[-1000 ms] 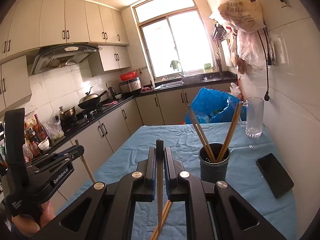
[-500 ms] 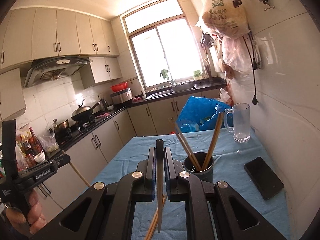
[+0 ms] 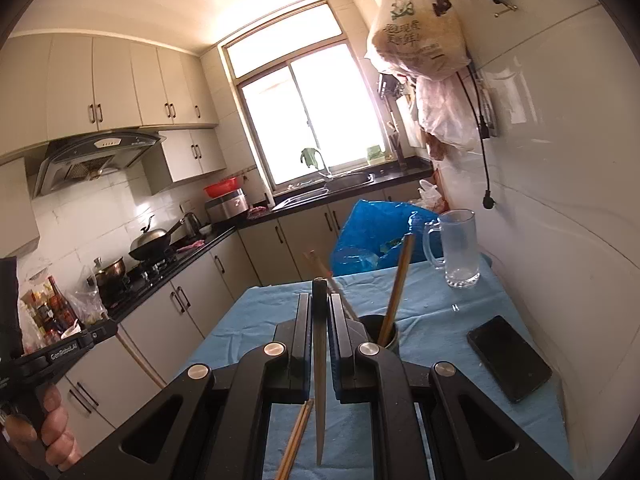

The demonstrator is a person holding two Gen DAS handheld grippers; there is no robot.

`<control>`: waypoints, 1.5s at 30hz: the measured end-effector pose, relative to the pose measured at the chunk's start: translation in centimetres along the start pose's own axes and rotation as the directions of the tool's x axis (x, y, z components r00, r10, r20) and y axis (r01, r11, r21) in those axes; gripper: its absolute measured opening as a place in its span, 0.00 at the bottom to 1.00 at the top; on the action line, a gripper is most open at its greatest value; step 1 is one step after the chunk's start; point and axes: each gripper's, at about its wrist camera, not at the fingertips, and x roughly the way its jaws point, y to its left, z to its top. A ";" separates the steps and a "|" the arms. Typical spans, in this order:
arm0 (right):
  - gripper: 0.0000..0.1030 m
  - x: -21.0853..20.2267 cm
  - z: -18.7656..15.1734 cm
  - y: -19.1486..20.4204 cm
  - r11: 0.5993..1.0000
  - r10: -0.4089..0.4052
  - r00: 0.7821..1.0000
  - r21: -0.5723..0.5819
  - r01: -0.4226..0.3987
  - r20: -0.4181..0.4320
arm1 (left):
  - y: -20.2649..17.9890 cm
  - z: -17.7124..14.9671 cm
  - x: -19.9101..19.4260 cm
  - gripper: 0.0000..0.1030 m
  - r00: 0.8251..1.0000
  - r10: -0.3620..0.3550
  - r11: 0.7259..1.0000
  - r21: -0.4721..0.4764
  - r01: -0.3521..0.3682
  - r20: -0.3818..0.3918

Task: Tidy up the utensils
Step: 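Lift the held chopsticks upright and carry them toward the black cup, then lower the held chopsticks into the black cup with both grippers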

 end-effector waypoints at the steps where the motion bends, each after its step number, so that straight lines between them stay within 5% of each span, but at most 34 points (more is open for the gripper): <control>1: 0.08 -0.1 0.1 -0.1 1.000 -0.003 1.000 0.002 0.003 0.002 | -0.2 0.1 0.0 0.07 1.000 -0.002 1.000 0.004 0.002 0.002; 19: 0.08 -1.0 1.9 -1.9 0.999 -0.035 0.999 0.016 0.034 0.040 | -3.6 2.4 0.1 0.07 0.997 -0.074 0.996 0.039 0.074 -0.005; 32: 0.08 -1.0 6.8 -3.5 0.999 -0.035 0.995 0.030 0.033 0.091 | -9.6 7.5 -0.5 0.07 0.983 -0.180 0.979 0.104 0.175 0.043; 45: 0.08 1.5 10.8 -4.4 0.996 -0.080 0.985 0.048 0.073 0.153 | -14.2 12.1 3.0 0.07 0.962 -0.266 0.963 0.059 0.262 0.061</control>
